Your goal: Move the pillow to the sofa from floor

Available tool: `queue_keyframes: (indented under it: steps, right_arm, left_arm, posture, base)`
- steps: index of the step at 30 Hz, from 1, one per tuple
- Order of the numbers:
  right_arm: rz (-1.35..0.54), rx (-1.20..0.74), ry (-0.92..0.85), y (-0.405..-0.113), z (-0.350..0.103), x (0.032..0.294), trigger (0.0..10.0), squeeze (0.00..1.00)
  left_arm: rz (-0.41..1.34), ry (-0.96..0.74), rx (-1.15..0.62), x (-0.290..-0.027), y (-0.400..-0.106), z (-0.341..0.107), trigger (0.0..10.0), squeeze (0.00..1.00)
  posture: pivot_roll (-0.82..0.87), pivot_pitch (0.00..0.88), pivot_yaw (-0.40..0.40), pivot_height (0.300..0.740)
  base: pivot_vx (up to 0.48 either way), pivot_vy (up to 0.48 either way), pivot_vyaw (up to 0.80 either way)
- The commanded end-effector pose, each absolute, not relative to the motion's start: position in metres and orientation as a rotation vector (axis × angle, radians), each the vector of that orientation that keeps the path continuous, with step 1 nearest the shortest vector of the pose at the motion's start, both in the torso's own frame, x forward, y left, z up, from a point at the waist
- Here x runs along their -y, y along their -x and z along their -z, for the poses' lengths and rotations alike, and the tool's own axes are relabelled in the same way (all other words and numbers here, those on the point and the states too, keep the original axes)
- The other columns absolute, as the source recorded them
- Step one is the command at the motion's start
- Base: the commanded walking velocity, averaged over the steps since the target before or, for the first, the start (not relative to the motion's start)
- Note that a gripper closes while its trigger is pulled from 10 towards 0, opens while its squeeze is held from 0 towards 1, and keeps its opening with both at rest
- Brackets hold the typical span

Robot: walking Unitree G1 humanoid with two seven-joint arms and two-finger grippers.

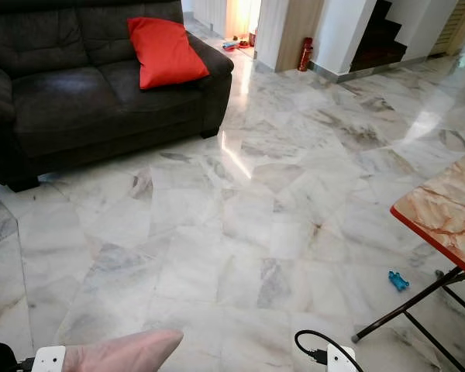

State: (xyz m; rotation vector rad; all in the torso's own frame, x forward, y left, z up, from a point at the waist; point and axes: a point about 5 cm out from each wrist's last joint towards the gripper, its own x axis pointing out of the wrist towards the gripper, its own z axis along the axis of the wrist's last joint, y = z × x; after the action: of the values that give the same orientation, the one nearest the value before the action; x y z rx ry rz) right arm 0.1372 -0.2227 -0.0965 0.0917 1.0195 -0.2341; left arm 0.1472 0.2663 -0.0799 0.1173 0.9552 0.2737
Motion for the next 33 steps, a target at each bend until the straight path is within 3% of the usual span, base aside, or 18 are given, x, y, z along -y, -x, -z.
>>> queue_keyframes:
  steps: [1,33]
  right_arm:
    - [0.245,-1.025,-0.097,-0.133,0.098,0.223,10.0,0.00]
    - [0.221,-0.951,-0.087,-0.154,0.092,0.212,10.0,0.00]
  left_arm:
    - [-0.246,-0.139,-0.980,-0.267,-0.141,0.082,10.0,0.00]
    - [-0.239,-0.151,-0.981,-0.268,-0.139,0.082,10.0,0.00]
  posture:
    - [0.09,0.000,-0.082,0.740]
    - [0.08,0.000,-0.070,0.740]
  base:
    - [0.000,0.000,0.00]
    - [0.000,0.000,0.00]
